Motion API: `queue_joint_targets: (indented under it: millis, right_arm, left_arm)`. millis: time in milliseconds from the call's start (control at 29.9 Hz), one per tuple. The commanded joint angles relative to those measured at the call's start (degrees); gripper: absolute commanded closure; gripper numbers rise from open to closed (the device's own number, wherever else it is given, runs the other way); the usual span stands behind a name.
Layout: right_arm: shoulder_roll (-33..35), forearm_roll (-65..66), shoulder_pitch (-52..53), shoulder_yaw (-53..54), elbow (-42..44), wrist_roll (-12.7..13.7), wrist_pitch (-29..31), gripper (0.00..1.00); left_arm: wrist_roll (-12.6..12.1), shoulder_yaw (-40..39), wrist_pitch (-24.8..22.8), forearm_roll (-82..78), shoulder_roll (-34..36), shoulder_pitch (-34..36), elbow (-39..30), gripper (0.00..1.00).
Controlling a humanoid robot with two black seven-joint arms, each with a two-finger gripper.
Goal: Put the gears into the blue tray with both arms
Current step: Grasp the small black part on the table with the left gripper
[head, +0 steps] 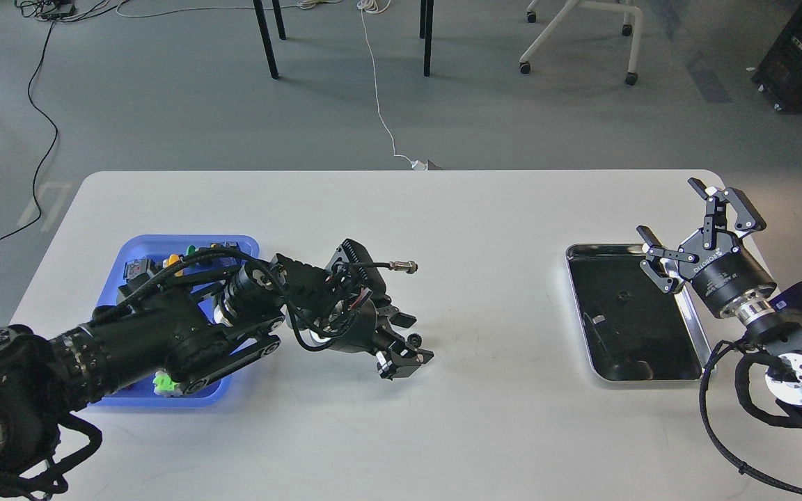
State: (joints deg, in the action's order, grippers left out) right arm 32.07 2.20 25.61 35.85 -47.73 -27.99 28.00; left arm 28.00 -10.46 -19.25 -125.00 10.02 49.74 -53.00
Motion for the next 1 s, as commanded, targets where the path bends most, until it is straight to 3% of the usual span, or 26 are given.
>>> queue_joint_targets:
  millis: [0,100,167,267,334,568,802,969]
  right_arm:
    - [0.0,0.0,0.0,0.0,0.0,0.0,0.0,0.02]
    - [0.0,0.0,-0.2,0.0,0.0,0.0,0.0,0.02]
    - [0.0,0.0,-0.2,0.0,0.0,0.0,0.0,0.02]
    - [0.0,0.0,-0.2,0.0,0.1,0.0,0.0,0.02]
    - [0.0,0.0,-0.2,0.0,0.1,0.0,0.0,0.02]
    - [0.0,0.0,-0.2,0.1,0.1,0.0,0.0,0.02]
    - [0.0,0.0,-0.2,0.1,0.1,0.0,0.0,0.02]
    - [0.0,0.0,-0.2,0.1,0.1,0.0,0.0,0.02]
  left_arm:
    - [0.0,0.0,0.0,0.0,0.0,-0.1,0.1,0.40]
    - [0.0,0.0,0.0,0.0,0.0,-0.2,0.4,0.43]
    - [0.0,0.0,0.0,0.0,0.1,-0.8,0.5,0.54]
    - [0.0,0.0,0.0,0.0,0.2,-0.9,0.5,0.63]
    - [0.0,0.0,0.0,0.0,0.2,-1.0,0.5,0.78]
    - [0.0,0.0,0.0,0.0,-0.2,-1.1,0.9,0.88]
    - [0.0,-0.4,1.1,0.0,0.2,0.0,0.4,0.88]
    - [0.0,-0.8,2.4,0.0,5.1,2.8,-1.8,0.87]
